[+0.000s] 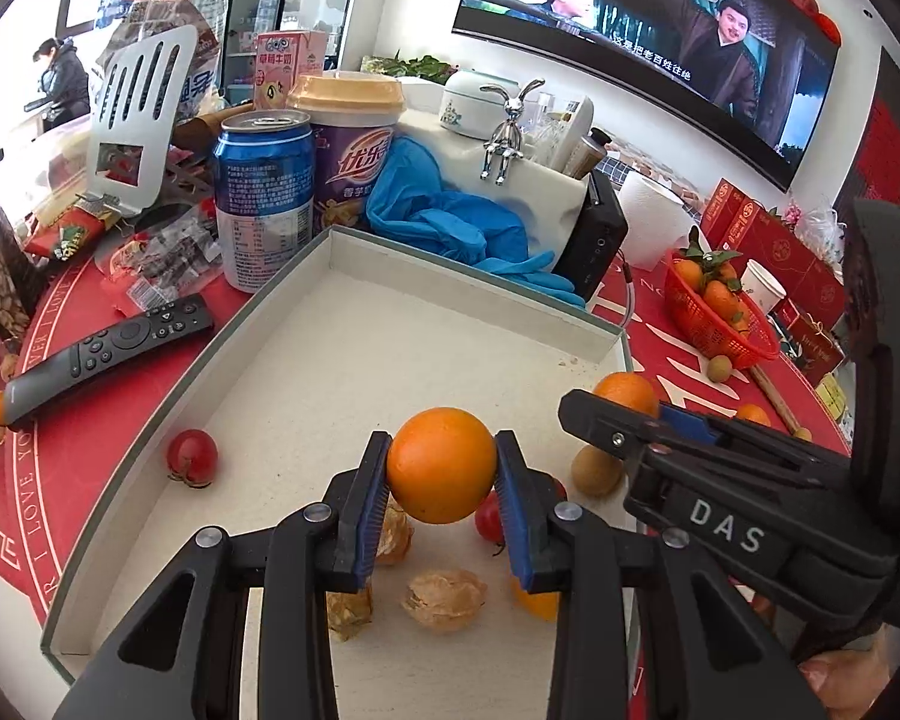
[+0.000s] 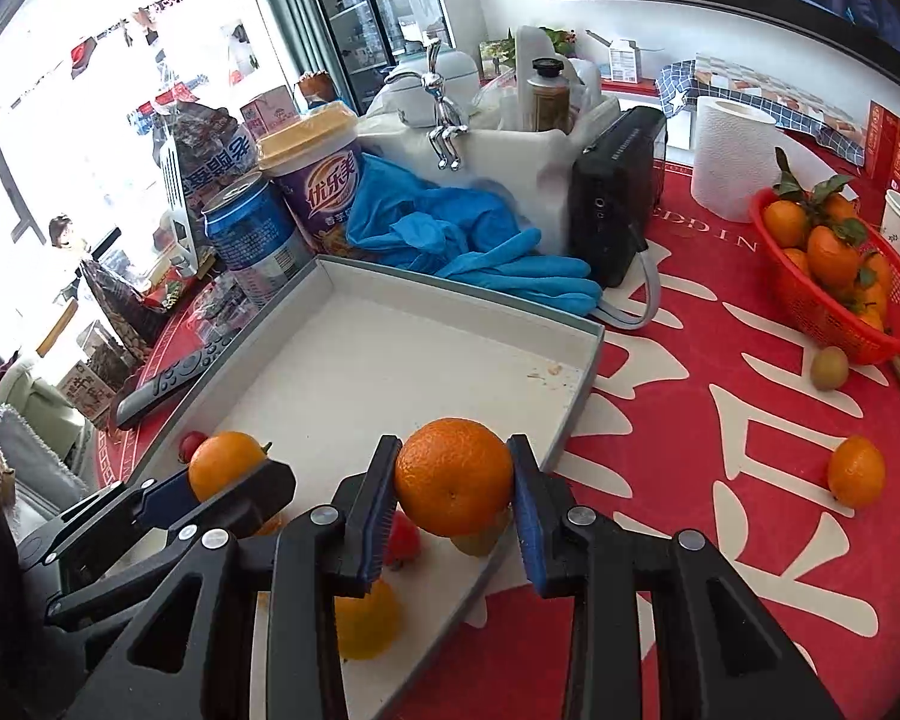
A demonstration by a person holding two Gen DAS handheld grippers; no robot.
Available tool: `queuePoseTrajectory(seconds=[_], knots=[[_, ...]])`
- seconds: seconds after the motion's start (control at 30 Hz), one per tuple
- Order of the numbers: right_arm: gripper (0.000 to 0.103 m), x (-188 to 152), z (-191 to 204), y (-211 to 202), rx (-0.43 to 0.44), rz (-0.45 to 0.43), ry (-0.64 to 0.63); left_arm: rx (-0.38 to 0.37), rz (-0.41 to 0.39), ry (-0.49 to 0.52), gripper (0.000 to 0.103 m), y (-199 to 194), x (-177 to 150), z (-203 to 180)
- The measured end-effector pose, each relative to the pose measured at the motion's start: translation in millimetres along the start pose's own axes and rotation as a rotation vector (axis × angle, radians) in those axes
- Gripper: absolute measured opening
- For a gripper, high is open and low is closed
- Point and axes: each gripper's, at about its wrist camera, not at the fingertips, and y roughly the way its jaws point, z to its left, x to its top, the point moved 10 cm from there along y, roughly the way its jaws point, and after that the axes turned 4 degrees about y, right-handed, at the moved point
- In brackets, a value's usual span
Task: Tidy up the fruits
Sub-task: 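Carry the orange in the left tool and orange in the right tool over the tray, then open the left tool to drop its orange while the right tool releases its orange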
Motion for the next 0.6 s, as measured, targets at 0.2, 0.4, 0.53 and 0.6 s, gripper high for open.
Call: queuePoseTrajectory(seconds=[0.2,0.4,0.53,0.6], knots=[[0.037,-4.9,4.2,15.7,-0.006,0.040,-0.019,-0.007,0.041,-0.025,0.037,6.5,-8.3,6.9],[0.036,-5.7,8.2,19.0,-0.010,0.049,-0.032,0.008,0.037,-0.014,0.037,5.2,-9.7,9.9],[0.037,-4.2,7.7,20.2,-0.009,0.051,-0.024,0.009,0.040,-0.011,0.037,5.6,-10.0,9.9],[0.037,-3.0,7.0,19.8,-0.009,0.048,-0.017,0.012,0.041,-0.010,0.037,5.8,-10.1,10.1]])
